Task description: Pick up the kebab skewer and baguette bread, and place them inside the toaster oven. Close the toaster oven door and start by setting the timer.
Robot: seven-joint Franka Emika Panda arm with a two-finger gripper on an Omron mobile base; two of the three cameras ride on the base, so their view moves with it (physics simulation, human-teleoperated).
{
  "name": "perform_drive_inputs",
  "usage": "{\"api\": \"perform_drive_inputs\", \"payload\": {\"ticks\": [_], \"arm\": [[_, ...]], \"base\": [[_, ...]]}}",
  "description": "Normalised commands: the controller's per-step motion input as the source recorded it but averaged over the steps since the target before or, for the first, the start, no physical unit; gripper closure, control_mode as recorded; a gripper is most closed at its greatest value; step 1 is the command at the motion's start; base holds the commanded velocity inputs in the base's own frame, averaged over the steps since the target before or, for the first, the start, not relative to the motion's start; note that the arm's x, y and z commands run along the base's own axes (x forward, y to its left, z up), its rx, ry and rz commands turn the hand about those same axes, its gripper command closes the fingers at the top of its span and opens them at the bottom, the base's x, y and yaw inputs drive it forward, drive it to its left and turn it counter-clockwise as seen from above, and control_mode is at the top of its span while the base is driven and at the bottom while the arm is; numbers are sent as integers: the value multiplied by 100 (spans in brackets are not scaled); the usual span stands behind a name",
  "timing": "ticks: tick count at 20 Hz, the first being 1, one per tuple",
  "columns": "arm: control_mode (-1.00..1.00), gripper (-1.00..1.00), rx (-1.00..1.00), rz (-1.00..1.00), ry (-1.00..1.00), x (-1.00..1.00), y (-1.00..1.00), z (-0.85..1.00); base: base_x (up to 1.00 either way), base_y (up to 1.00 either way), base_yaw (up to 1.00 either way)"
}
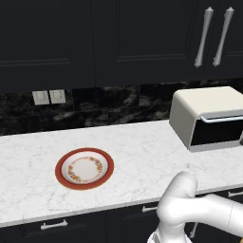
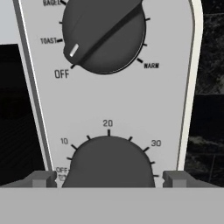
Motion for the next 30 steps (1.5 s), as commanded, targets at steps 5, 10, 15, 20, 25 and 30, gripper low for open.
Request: {"api": "perform_drive_inputs", "payload": {"ticks": [5, 10, 15, 20, 25, 30], "arm": [[-100, -100, 0, 0, 0, 0, 0, 0], [-100, 100, 0, 0, 0, 0, 0, 0], [-100, 100, 0, 0, 0, 0, 0, 0], [-100, 100, 0, 0, 0, 0, 0, 0], [-100, 100, 0, 0, 0, 0, 0, 0], [-100, 100, 0, 0, 0, 0, 0, 0]], "base": [[0, 0, 0], [0, 0, 0], [0, 0, 0], [0, 0, 0], [0, 0, 0], [0, 0, 0]]}}
